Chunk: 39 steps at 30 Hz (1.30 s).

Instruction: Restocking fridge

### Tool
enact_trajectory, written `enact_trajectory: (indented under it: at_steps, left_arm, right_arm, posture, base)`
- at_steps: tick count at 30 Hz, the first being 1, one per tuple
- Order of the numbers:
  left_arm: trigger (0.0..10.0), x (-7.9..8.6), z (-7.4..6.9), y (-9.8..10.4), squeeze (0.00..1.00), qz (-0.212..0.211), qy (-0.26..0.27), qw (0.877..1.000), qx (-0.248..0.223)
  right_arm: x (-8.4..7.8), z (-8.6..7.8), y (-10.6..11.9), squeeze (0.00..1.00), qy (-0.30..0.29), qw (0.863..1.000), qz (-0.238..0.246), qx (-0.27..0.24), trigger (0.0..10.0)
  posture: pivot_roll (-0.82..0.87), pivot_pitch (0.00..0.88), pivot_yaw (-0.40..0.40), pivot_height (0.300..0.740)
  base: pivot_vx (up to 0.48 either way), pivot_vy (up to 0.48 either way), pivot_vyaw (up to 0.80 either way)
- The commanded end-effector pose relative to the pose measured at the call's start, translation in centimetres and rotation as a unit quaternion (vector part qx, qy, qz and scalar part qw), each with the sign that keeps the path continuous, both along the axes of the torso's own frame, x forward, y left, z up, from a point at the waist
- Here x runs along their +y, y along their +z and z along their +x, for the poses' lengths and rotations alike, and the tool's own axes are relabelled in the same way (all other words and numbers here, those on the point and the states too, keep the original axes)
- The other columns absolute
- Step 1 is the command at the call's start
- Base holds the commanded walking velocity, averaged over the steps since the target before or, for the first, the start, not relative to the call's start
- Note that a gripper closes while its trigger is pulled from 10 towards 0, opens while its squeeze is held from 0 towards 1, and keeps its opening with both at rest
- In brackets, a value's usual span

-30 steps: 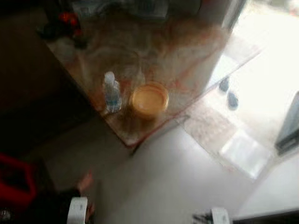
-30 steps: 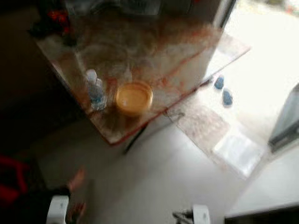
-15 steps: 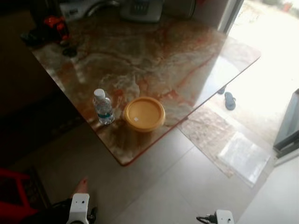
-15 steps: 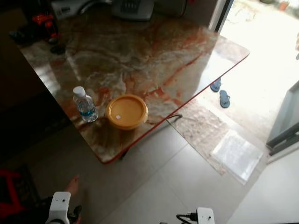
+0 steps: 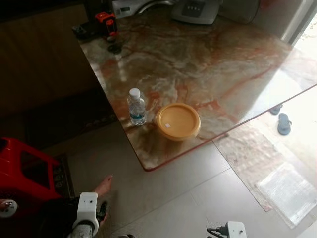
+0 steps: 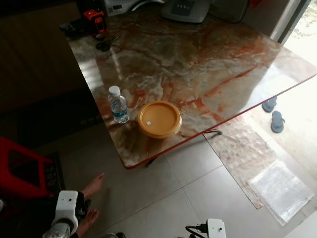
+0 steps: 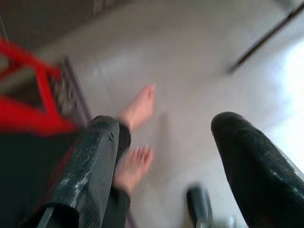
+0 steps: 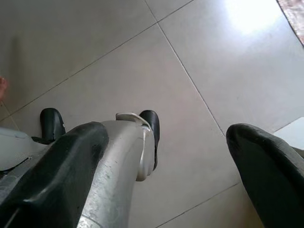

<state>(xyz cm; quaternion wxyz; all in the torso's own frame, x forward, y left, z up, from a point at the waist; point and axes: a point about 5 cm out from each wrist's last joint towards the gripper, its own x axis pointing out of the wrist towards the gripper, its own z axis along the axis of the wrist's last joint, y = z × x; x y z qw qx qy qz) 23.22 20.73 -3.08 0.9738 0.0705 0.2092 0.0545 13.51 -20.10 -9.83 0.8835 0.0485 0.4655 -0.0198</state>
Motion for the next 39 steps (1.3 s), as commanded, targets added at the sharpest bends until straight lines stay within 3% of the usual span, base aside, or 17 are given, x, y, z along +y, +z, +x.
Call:
enact_trajectory:
  at_steps: [1, 3, 6, 8, 12, 17, 20, 25, 27, 30, 32, 39]
  left_arm:
    - [10.0, 0.0, -0.2, 0.0, 0.00, 0.005, -0.005, 1.000, -0.006]
    - [10.0, -0.5, 1.2, 2.3, 0.00, 0.018, -0.030, 0.996, -0.080]
    - [10.0, -0.8, 1.7, 3.4, 0.00, 0.024, -0.041, 0.993, -0.110]
    - [10.0, -1.0, 2.1, 5.7, 0.00, 0.041, -0.055, 0.984, -0.165]
    - [10.0, -1.0, 1.9, 6.9, 0.00, 0.050, -0.053, 0.979, -0.191]
    - [10.0, -0.4, -0.2, 7.9, 0.00, 0.061, -0.042, 0.973, -0.220]
    - [10.0, -0.7, -0.6, 8.8, 0.00, 0.069, -0.051, 0.966, -0.245]
    - [10.0, -2.2, 0.3, 12.1, 0.00, 0.080, -0.088, 0.944, -0.308]
    - [10.0, -2.2, 0.3, 12.1, 0.00, 0.080, -0.088, 0.944, -0.308]
    - [10.0, -2.6, 0.7, 13.6, 0.00, 0.079, -0.088, 0.937, -0.330]
    - [10.0, -2.9, 1.7, 16.7, 0.00, 0.087, -0.088, 0.923, -0.365]
    - [10.0, -3.8, 2.7, 20.7, 0.00, 0.103, -0.106, 0.902, -0.407]
  right_arm:
    - [0.0, -1.6, -0.6, 0.00, -0.005, 1.000, 0.004, 0.031, 10.0]
    - [0.0, -1.6, -0.6, 0.00, -0.005, 1.000, 0.003, 0.030, 10.0]
    - [0.0, -1.6, -0.6, 0.00, -0.005, 1.000, 0.003, 0.030, 10.0]
    - [0.0, -1.6, -0.6, 0.00, -0.004, 1.000, 0.004, 0.030, 10.0]
    - [0.0, -1.6, -0.6, 0.00, -0.003, 1.000, 0.004, 0.031, 10.0]
    - [0.1, -1.7, -0.6, 0.00, -0.001, 0.999, 0.005, 0.031, 10.0]
    - [0.1, -1.7, -0.6, 0.00, 0.001, 0.999, 0.004, 0.032, 10.0]
    - [0.0, -1.7, -0.6, 0.00, 0.001, 0.999, 0.002, 0.033, 10.0]
    - [0.0, -1.7, -0.6, 0.00, 0.001, 0.999, 0.002, 0.033, 10.0]
    - [-0.1, -1.6, -0.6, 0.00, 0.002, 0.999, 0.001, 0.033, 10.0]
    - [-0.1, -1.6, -0.6, 0.00, 0.004, 0.999, 0.001, 0.033, 10.0]
    - [-0.1, -1.6, -0.5, 0.00, 0.006, 0.999, 0.001, 0.033, 10.0]
  posture:
    - [-0.10, 0.200, -0.031, 0.740]
    - [-0.10, 0.201, -0.032, 0.740]
    - [-0.10, 0.201, -0.031, 0.740]
    - [-0.09, 0.199, -0.027, 0.740]
    - [-0.10, 0.200, -0.026, 0.740]
    - [-0.10, 0.204, -0.018, 0.740]
    - [-0.10, 0.206, -0.020, 0.740]
    - [-0.10, 0.207, -0.021, 0.740]
    - [-0.10, 0.207, -0.021, 0.740]
    - [-0.10, 0.207, -0.024, 0.740]
    - [-0.10, 0.208, -0.029, 0.740]
    - [-0.08, 0.212, -0.036, 0.740]
  base:
    - [0.000, 0.000, 0.00]
    - [0.000, 0.000, 0.00]
    - [0.000, 0.000, 0.00]
    - [0.000, 0.000, 0.00]
    - [0.000, 0.000, 0.00]
    - [0.000, 0.000, 0.00]
    - [0.000, 0.000, 0.00]
    - [0.000, 0.000, 0.00]
    - [0.000, 0.000, 0.00]
    - [0.000, 0.000, 0.00]
    - [0.000, 0.000, 0.00]
    - [0.000, 0.000, 0.00]
